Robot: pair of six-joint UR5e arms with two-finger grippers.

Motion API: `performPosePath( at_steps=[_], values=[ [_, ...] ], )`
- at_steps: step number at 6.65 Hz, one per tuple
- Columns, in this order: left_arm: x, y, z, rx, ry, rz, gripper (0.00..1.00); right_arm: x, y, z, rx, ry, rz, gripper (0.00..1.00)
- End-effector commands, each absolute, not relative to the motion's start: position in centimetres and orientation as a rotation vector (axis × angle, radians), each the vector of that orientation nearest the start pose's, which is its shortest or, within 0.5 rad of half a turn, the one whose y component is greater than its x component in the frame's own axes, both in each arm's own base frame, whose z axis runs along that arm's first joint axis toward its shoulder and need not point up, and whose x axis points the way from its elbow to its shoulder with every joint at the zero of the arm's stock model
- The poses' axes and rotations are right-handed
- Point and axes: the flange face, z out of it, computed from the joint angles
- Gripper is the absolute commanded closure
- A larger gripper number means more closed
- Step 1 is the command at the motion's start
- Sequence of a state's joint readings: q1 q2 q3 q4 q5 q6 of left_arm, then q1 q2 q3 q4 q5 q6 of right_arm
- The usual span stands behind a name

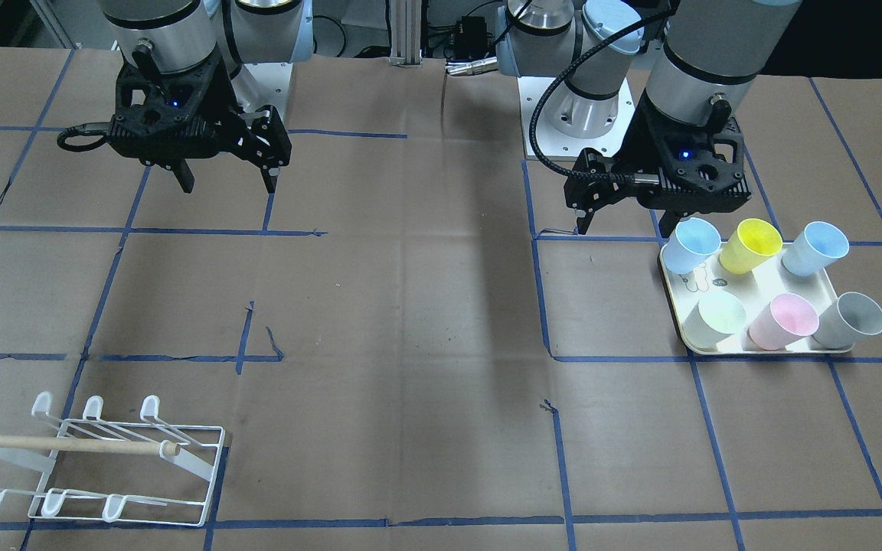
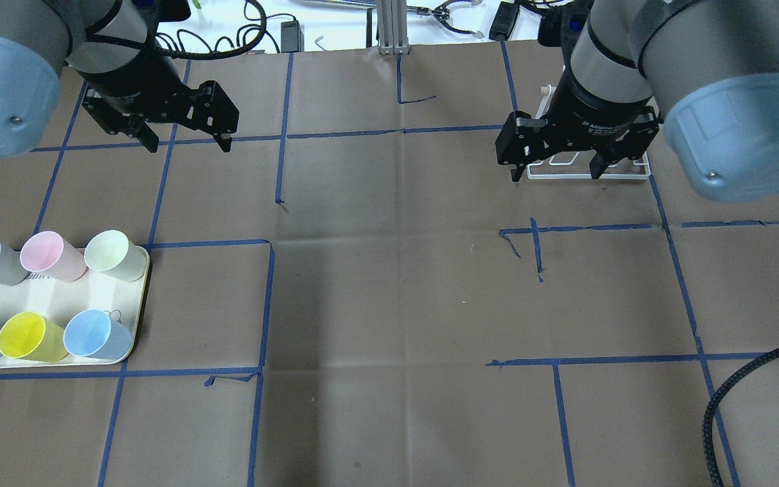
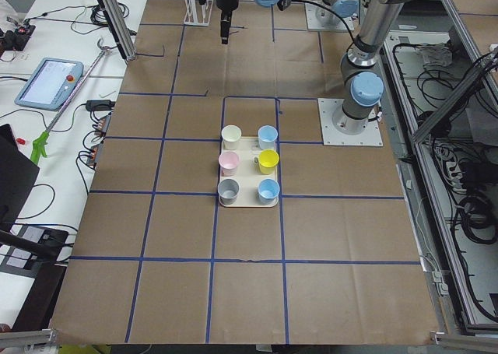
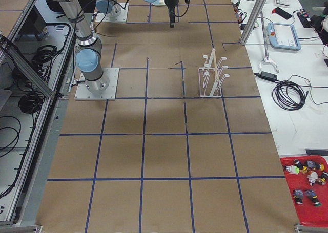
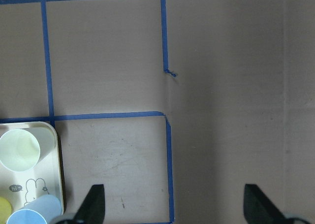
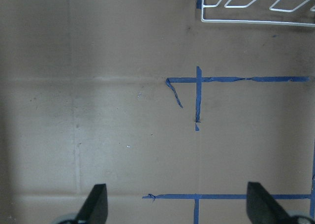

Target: Transfer IKEA cup to right arm and place on rack

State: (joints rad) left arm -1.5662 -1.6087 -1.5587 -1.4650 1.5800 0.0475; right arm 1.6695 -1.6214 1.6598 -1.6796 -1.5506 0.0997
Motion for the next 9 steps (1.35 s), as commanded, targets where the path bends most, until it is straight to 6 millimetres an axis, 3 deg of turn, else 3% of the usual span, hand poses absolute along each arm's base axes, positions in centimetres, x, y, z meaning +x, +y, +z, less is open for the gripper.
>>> performPosePath(
  at_steps=[1, 9],
  values=[
    [-13.0, -51.56, 48.57, 0.067, 3.127, -0.124, 0.0, 18.21, -46.12, 48.04, -0.001, 3.113, -0.109, 0.0],
    [-12.94, -51.42, 48.05, 0.064, 3.129, -0.11, 0.0, 18.21, -46.15, 48.19, -0.001, 3.112, -0.113, 0.0]
  ],
)
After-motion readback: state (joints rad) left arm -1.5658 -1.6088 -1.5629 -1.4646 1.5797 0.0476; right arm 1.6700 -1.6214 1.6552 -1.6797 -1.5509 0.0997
